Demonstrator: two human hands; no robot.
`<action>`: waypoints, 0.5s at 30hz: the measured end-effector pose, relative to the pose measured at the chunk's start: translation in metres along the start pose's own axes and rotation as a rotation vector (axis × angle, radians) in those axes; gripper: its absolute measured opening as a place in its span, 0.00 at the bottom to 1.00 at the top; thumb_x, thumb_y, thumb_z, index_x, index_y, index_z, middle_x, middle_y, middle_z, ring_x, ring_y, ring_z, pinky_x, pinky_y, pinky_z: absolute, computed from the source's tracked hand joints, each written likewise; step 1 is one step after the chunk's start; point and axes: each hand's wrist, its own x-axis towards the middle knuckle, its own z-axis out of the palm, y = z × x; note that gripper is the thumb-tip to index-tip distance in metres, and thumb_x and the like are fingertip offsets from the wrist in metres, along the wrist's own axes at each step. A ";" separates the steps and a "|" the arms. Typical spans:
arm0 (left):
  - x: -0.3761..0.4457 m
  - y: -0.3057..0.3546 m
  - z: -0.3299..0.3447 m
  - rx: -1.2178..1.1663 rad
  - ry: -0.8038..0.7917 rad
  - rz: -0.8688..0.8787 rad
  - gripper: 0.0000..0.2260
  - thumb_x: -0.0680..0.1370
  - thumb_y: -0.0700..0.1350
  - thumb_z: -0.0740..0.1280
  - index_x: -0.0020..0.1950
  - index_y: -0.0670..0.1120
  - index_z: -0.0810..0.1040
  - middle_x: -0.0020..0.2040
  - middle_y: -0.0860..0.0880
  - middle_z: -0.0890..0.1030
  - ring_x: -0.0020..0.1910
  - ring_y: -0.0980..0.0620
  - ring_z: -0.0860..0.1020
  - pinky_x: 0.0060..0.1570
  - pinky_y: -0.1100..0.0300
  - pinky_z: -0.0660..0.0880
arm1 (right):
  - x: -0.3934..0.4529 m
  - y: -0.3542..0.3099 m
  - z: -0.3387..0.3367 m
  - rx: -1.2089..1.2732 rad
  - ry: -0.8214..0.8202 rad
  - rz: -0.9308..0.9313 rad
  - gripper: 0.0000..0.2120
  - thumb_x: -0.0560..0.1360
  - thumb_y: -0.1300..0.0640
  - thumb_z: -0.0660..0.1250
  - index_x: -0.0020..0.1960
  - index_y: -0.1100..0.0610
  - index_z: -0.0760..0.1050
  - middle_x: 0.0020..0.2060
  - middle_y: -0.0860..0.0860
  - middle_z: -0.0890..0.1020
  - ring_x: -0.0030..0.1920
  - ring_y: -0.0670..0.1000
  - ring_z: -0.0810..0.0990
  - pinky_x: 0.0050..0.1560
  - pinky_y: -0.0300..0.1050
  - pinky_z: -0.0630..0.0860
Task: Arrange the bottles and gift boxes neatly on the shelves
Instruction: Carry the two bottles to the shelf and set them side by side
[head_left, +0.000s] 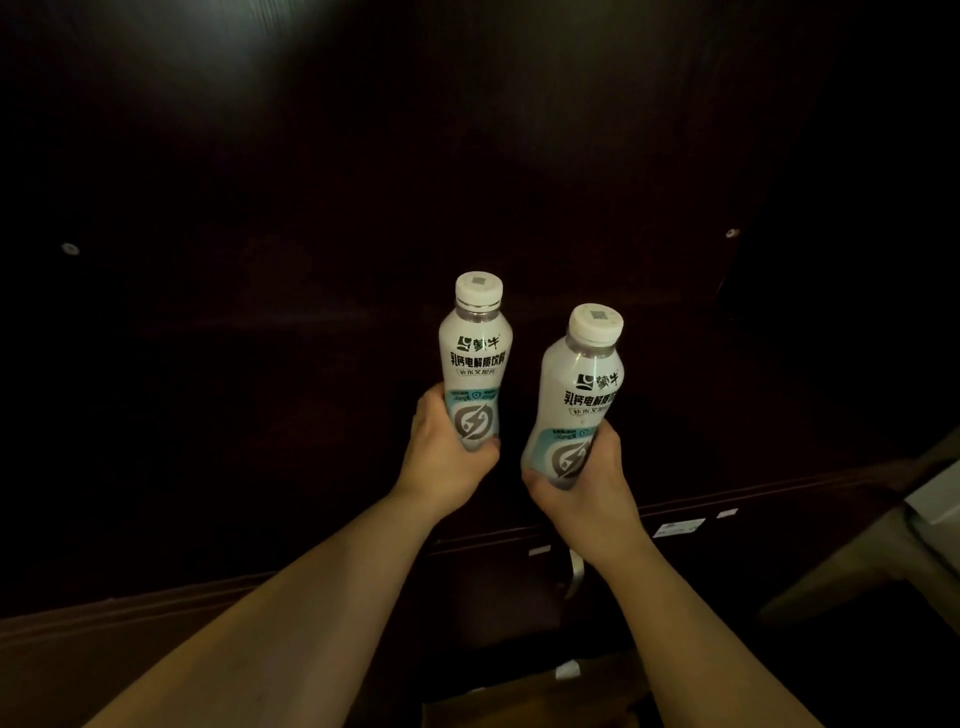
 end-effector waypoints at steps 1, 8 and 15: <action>0.000 0.001 -0.001 0.000 -0.012 -0.001 0.30 0.68 0.45 0.77 0.64 0.51 0.65 0.56 0.49 0.76 0.55 0.51 0.78 0.52 0.52 0.79 | 0.000 0.000 0.000 -0.002 0.001 0.001 0.43 0.65 0.48 0.79 0.72 0.43 0.59 0.64 0.46 0.71 0.58 0.43 0.79 0.52 0.44 0.81; -0.010 0.003 -0.011 -0.021 -0.093 0.002 0.31 0.67 0.46 0.80 0.65 0.49 0.69 0.55 0.51 0.80 0.51 0.56 0.80 0.49 0.59 0.79 | 0.002 0.000 -0.005 0.035 -0.062 0.031 0.39 0.70 0.54 0.78 0.73 0.42 0.60 0.66 0.46 0.74 0.60 0.42 0.79 0.51 0.37 0.77; -0.025 0.002 -0.022 -0.010 -0.137 0.007 0.32 0.63 0.49 0.83 0.61 0.57 0.69 0.55 0.54 0.80 0.52 0.59 0.80 0.50 0.62 0.78 | 0.000 -0.005 -0.009 0.033 -0.087 0.042 0.35 0.70 0.55 0.78 0.70 0.44 0.63 0.61 0.45 0.78 0.53 0.32 0.79 0.42 0.26 0.76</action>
